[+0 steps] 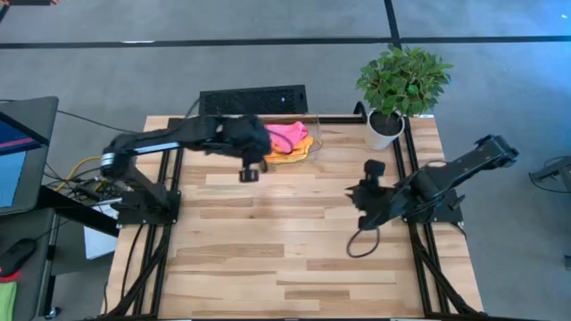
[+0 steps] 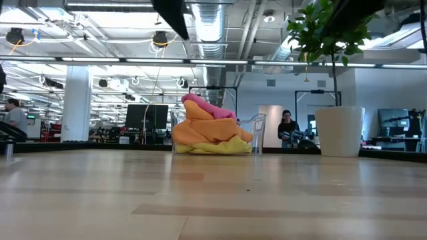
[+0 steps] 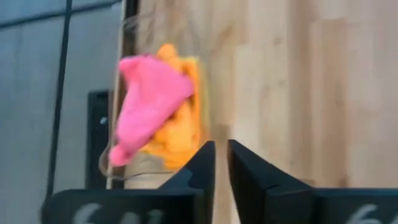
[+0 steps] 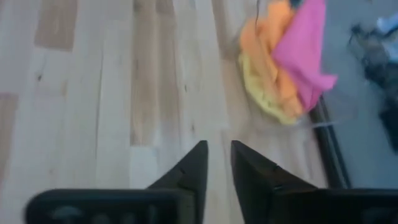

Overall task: Fold microfiber towels
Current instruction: Return to Home Position

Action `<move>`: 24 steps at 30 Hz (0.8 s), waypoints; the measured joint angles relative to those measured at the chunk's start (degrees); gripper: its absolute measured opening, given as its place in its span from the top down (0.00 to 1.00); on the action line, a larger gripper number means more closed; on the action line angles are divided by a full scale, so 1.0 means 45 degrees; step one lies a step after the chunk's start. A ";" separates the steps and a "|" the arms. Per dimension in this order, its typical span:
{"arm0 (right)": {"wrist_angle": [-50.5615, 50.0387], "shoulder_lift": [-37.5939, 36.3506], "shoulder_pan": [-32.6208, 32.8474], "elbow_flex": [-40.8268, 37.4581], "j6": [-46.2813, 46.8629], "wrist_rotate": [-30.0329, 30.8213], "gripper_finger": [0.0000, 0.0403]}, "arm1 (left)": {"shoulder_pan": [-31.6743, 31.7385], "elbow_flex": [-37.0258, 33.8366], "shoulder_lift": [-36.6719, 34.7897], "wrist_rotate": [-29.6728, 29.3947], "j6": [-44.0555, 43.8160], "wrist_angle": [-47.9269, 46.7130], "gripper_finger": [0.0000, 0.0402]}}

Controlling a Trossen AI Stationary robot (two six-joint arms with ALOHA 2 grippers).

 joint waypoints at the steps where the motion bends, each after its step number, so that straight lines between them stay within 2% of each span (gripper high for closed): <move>1: -0.0005 -0.0334 0.0076 0.0000 -0.0252 0.0132 0.79 | -0.0209 -0.0193 -0.0375 0.0144 -0.0043 0.0081 0.93; 3: 0.0178 -0.1055 0.0227 0.0000 -0.0558 0.0184 0.87 | -0.0666 -0.0835 -0.1177 0.0123 -0.0045 0.0358 0.98; 6: 0.0504 -0.2104 0.0432 0.0000 -0.0862 0.0162 0.97 | -0.1346 -0.2037 -0.2547 -0.0365 -0.0476 0.0765 0.99; 11: 0.1915 -0.3823 0.0480 -0.0814 -0.1567 -0.0420 0.95 | -0.2451 -0.5217 -0.5569 -0.1046 -0.1881 0.2353 1.00; 14: 0.3871 -0.4886 0.0198 -0.2091 -0.2152 -0.1556 0.98 | -0.3065 -0.7774 -0.7720 -0.1089 -0.2833 0.3905 1.00; 19: 0.8333 -0.6199 -0.0453 -0.4728 -0.3703 -0.4831 0.97 | -0.3831 -1.1667 -1.0933 -0.1122 -0.3608 0.6956 1.00; 21: 0.9379 -0.6546 -0.0783 -0.5524 -0.3898 -0.5427 0.97 | -0.3962 -1.2934 -1.2049 -0.1164 -0.3410 0.8077 1.00; 24: 1.0312 -0.6989 -0.1368 -0.6417 -0.3820 -0.5566 0.97 | -0.4002 -1.4483 -1.3635 -0.1455 -0.2945 0.9372 1.00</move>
